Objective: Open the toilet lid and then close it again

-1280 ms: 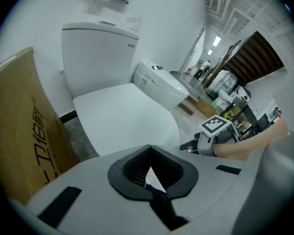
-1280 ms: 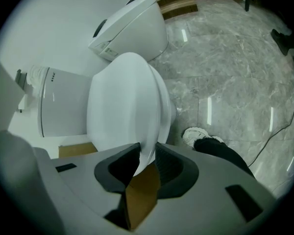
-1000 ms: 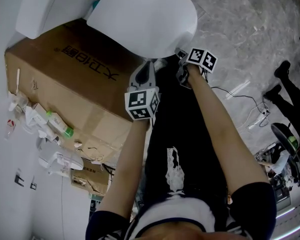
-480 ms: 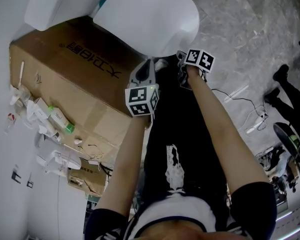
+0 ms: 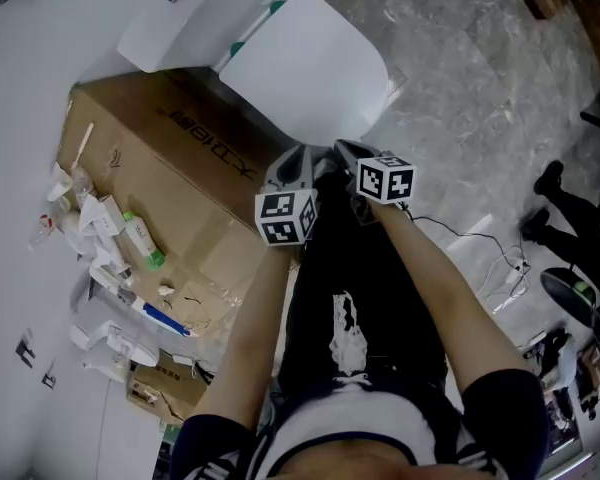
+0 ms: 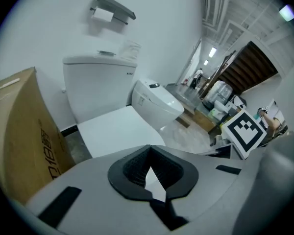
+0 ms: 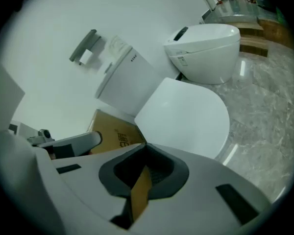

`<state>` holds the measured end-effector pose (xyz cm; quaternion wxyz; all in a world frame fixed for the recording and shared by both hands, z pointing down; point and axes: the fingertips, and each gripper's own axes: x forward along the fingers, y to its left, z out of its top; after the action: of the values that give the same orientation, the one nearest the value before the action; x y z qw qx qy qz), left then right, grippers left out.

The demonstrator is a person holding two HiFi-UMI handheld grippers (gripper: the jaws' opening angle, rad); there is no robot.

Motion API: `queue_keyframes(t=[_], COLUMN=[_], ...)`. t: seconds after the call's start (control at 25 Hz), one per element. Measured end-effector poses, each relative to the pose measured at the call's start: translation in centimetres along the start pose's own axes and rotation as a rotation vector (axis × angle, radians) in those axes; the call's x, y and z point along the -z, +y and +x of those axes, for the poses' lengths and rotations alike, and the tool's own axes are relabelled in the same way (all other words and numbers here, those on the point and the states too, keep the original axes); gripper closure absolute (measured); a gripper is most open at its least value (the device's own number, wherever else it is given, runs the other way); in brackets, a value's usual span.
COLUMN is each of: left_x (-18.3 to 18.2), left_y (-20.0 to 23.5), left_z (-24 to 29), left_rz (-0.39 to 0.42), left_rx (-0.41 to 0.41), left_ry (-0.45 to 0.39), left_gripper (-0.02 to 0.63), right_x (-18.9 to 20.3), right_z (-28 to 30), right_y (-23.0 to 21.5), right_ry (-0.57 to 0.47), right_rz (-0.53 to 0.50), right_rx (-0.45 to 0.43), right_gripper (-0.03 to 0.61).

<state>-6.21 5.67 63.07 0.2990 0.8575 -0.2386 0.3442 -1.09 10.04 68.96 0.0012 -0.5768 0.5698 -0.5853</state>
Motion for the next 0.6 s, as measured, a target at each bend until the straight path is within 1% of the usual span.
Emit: queue_keyframes(t=[0.16,0.24,0.36,0.44,0.52,0.6], left_x=[-1.5,-2.6,-4.5,-5.5,-6.3,-6.8], left_y=[-2.2,-3.4,-4.7,-5.4,-6.3,-7.2], left_z=[-2.9,-4.3,-6.1,-7.4,-8.8,-10.2], left_rz=[-0.003,0.012,0.038,0.057,0.078,0.095], left_rx=[0.032,0.048,0.060,0.062,0.063,0.066], left_ry=[-0.033,-0.060,-0.101,-0.125,-0.149,-0.169], left_gripper=[0.609,0.608,0.609,0.608,0.609,0.609], right_x=[-1.7,-2.7,-4.2,-4.8,-5.1,-5.2], right_z=[-3.9,-6.1,-9.0,-10.6,-12.2,-13.7], right_y=[4.6,7.0,10.2,12.3,14.1,15.6], right_ry=[-0.073,-0.114,-0.162,-0.184,-0.203,-0.216], right_rz=[-0.118,-0.223,-0.421,-0.517,-0.564,-0.574], right_rx=[-0.068,-0.096,-0.117,-0.134,-0.157,-0.176], right_gripper=[0.569,0.571,0.571,0.571,0.571,0.571])
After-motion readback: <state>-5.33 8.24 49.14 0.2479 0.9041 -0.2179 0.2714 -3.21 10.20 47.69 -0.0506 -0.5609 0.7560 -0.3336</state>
